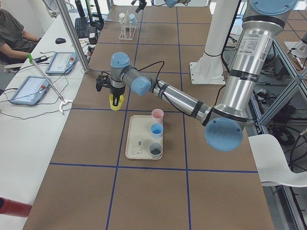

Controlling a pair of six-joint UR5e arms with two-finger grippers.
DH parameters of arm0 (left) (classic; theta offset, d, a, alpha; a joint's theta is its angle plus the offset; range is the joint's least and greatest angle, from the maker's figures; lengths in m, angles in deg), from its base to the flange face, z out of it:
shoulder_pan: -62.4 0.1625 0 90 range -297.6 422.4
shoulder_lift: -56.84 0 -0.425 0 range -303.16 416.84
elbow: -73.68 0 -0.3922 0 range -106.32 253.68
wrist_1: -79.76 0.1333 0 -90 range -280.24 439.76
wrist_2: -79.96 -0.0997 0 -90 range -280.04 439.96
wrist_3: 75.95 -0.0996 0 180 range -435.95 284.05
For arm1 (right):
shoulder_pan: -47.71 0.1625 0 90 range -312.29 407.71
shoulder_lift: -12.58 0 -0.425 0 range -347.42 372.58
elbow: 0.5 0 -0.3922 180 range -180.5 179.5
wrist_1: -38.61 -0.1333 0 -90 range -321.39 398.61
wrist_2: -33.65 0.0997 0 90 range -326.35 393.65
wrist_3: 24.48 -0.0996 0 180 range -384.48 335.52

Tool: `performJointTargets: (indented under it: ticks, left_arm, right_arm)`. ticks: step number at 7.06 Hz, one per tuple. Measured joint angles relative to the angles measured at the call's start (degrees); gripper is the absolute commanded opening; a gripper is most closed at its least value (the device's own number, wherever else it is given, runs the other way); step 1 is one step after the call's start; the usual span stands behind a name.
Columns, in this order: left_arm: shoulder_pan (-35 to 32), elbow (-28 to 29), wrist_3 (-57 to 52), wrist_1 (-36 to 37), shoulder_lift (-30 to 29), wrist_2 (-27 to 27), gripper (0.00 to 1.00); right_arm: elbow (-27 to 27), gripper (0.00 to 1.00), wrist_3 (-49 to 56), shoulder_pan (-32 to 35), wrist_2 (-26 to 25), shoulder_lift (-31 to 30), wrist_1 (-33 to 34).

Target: Transfer IKEA cup to right arm and place on rack

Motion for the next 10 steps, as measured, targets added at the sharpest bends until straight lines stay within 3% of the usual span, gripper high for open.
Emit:
performJointTargets:
  ticks: [5,6,10]
  left_arm:
    - [6.46,1.16,43.34,-36.94,-1.77,-1.06,0.00]
    - [8.29,1.87,51.98,-44.55,-1.84,-3.74,0.00]
    - [22.63,2.43,82.46,-65.38,-1.91,-31.66,0.00]
  right_arm:
    - [-0.08,1.00,-0.05,-0.13,-0.07,0.20,-0.08]
    - [-0.03,1.00,-0.41,-0.14,-0.07,0.22,-0.09]
    - [-0.62,1.00,-4.40,-1.80,-0.76,0.41,-4.64]
